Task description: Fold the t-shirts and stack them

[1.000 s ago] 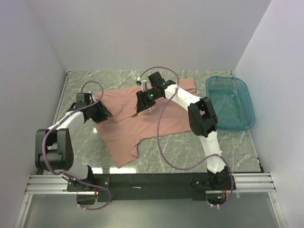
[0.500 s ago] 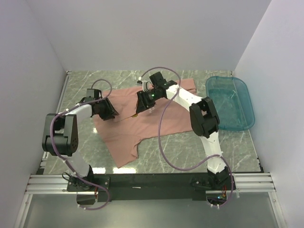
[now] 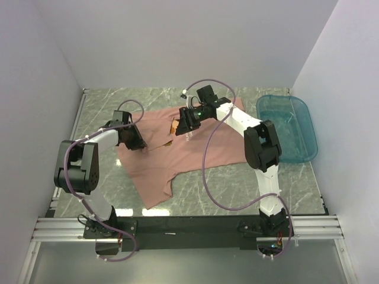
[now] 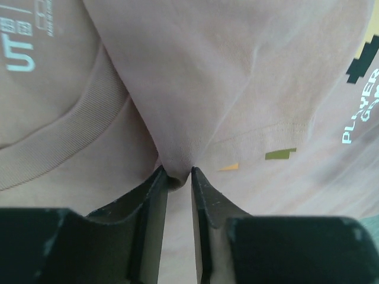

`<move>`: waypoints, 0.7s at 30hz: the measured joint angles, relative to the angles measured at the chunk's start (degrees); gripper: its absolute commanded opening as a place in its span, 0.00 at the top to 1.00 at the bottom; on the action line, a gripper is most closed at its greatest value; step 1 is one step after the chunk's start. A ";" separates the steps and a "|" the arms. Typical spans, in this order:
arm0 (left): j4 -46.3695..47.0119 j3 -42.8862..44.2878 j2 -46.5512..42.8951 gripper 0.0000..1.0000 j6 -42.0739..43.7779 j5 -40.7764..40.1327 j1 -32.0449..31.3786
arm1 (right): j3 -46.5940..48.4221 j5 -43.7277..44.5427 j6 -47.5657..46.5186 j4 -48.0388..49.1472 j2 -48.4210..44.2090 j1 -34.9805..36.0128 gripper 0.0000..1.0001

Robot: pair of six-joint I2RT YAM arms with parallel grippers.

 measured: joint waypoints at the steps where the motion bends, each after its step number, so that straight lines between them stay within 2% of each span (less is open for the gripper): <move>1: -0.17 0.00 0.00 0.74 0.00 -0.11 -0.26 | -0.24 -0.07 0.04 -0.02 -0.17 -0.11 0.47; 4: -0.85 -0.04 -0.44 0.85 0.00 -0.15 -0.63 | -0.76 -0.28 0.20 0.15 -0.52 -0.39 0.48; 8: -1.49 -0.28 -2.08 0.90 -0.07 -0.09 -0.63 | -1.05 -0.39 0.39 0.31 -0.79 -0.59 0.48; 15: -1.53 -0.37 -2.69 0.91 -0.85 0.81 -0.63 | -1.25 -0.66 0.81 0.55 -1.53 -1.38 0.48; 21: -1.68 -0.74 -2.82 0.85 -2.64 3.23 -0.33 | -1.99 -1.07 1.01 0.96 -2.25 -1.79 0.48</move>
